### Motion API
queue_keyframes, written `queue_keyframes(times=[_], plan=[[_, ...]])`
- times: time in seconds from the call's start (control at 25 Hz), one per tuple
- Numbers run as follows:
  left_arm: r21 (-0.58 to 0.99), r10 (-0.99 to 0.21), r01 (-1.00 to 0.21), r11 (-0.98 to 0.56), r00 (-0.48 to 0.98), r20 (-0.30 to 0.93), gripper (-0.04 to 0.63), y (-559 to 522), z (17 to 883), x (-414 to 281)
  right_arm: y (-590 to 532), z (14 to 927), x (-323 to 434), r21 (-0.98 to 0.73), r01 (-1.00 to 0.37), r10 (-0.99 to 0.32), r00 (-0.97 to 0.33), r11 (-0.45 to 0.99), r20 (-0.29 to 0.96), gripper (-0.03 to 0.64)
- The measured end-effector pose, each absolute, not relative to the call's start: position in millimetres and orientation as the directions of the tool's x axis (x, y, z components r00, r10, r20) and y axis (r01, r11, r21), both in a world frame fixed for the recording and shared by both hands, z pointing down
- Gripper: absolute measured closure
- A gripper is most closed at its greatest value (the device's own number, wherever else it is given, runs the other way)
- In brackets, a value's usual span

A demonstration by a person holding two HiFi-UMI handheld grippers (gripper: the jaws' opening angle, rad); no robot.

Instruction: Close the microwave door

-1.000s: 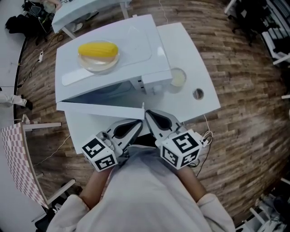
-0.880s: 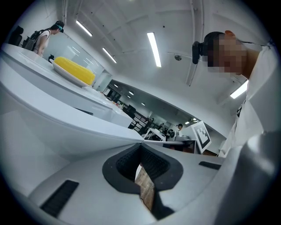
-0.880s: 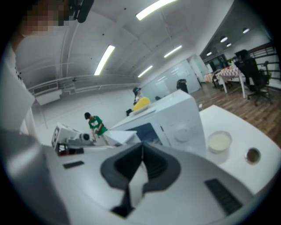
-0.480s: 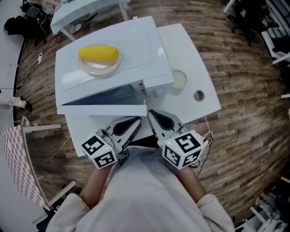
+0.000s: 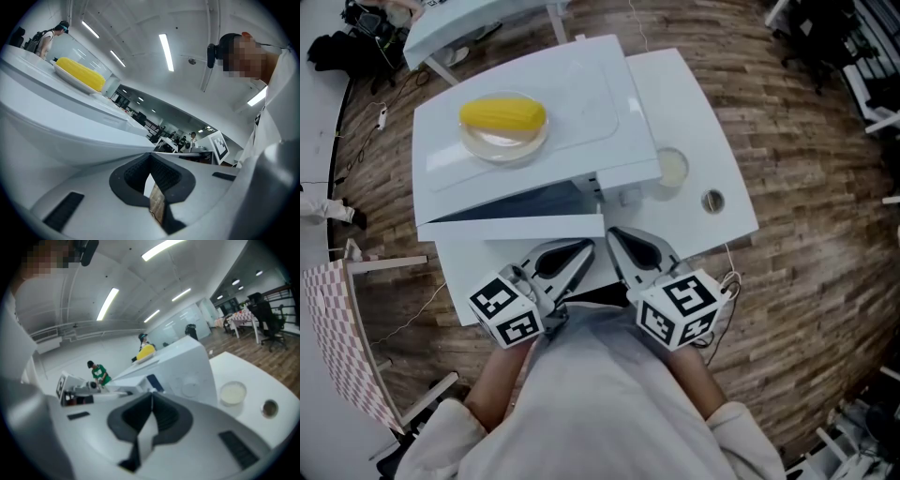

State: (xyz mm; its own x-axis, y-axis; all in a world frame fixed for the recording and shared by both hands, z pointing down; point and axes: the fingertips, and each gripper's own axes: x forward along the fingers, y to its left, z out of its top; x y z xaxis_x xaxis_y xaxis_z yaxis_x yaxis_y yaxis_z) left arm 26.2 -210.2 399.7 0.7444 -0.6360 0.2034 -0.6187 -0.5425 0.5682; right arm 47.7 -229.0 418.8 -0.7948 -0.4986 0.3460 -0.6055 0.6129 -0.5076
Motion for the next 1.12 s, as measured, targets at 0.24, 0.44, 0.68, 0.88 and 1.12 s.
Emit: queue_keyframes(times=[0.24, 0.44, 0.68, 0.88, 1.12], plan=[[0.573, -0.639, -0.624, -0.531, 0.739, 0.213, 0.577, -216, 403, 25, -232, 421, 49, -0.513, -0.602, -0.490, -0.798, 0.612, 0.351, 0.594], [0.573, -0.646, -0.628, -0.526, 0.734, 0.212, 0.577, -220, 403, 24, -234, 421, 50, -0.514, -0.602, -0.487, -0.798, 0.612, 0.354, 0.594], [0.572, -0.653, -0.634, -0.520, 0.727, 0.211, 0.577, -223, 403, 21, -236, 420, 49, -0.509, -0.599, -0.485, -0.800, 0.618, 0.353, 0.594], [0.586, -0.671, -0.636, -0.502, 0.714, 0.200, 0.577, -227, 403, 16, -236, 418, 43, -0.505, -0.589, -0.474, -0.808, 0.631, 0.350, 0.594], [0.587, -0.679, -0.640, -0.496, 0.707, 0.198, 0.577, -231, 403, 14, -239, 415, 40, -0.497, -0.587, -0.473, -0.809, 0.639, 0.348, 0.594]])
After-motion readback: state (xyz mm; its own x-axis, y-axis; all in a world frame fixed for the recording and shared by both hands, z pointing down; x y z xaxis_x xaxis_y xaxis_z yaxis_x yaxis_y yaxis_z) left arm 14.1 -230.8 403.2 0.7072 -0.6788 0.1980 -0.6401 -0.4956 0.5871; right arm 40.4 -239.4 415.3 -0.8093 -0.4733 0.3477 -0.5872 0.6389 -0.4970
